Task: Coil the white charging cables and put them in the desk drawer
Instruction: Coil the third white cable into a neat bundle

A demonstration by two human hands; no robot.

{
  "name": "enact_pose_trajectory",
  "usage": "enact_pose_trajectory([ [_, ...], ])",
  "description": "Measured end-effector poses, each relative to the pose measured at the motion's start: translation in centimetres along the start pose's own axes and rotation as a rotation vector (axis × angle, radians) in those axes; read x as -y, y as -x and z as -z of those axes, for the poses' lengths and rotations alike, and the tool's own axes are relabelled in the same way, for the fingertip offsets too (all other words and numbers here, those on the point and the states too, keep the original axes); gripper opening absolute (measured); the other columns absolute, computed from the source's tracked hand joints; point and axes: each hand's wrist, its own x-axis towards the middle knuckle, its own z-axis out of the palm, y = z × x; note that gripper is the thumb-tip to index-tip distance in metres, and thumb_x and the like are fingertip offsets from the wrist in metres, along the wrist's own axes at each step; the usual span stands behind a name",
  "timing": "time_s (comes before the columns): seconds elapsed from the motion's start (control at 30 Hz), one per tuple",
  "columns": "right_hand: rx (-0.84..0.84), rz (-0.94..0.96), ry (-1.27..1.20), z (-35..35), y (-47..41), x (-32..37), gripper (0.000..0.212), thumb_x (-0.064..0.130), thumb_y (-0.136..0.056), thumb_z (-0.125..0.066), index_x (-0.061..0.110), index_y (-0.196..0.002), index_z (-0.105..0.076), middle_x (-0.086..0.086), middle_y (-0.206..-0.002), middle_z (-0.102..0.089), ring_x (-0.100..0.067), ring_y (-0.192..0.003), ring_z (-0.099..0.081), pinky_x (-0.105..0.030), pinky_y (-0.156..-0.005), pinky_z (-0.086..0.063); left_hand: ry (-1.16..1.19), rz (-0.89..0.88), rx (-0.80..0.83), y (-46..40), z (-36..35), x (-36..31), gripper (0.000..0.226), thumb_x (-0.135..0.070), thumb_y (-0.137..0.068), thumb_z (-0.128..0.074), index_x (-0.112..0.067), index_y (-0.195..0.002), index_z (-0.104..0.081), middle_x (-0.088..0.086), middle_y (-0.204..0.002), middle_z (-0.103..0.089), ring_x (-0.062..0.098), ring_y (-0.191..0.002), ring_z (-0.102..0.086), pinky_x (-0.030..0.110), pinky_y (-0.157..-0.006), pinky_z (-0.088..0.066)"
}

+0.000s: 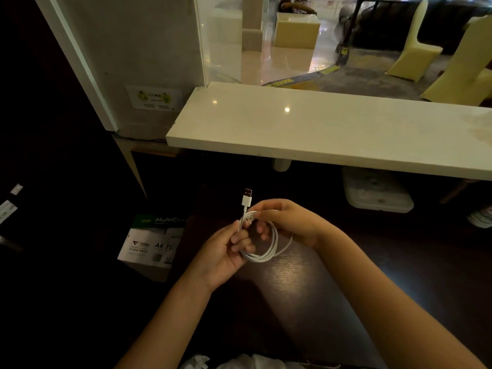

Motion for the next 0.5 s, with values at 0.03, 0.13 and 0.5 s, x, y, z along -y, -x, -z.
enact_pose_trajectory([
  [0.03,0.021,0.016,-0.072,0.3,-0.1,-0.4,0.017,0.014,-0.092,-0.051,0.015,-0.096,-0.068,-0.003,-0.073,-0.065,-0.011,-0.062,-0.06,-0.028,-0.066,-0.041,-0.028,0.001,-0.002,0.0,0.0,-0.1,0.016,-0.02,-0.083,-0.045,-0.007,-0.081,-0.055,-0.007,-0.044,-0.037,0.003,-0.038,-0.034,0.017,-0.047,-0.044],
  [0.13,0.117,-0.02,-0.283,0.9,-0.5,-1.2,0.022,0.016,-0.091,-0.049,0.015,-0.095,-0.07,0.0,-0.077,-0.067,-0.006,-0.063,-0.06,-0.02,-0.062,-0.045,-0.156,-0.019,-0.059,-0.1,0.2,-0.3,0.021,-0.02,-0.089,-0.046,-0.006,-0.083,-0.061,-0.005,-0.049,-0.047,0.004,-0.043,-0.045,0.019,-0.053,-0.05],
  [0.5,0.127,-0.286,-0.336,1.2,-0.8,0.0,0.051,0.019,-0.094,-0.028,-0.001,-0.075,-0.071,-0.018,-0.072,-0.071,-0.021,-0.059,-0.067,-0.025,-0.064,-0.056,-0.175,0.044,-0.045,0.4,0.7,0.4,0.019,-0.023,-0.081,-0.051,-0.006,-0.076,-0.057,-0.007,-0.046,-0.037,0.003,-0.039,-0.033,0.018,-0.047,-0.043],
])
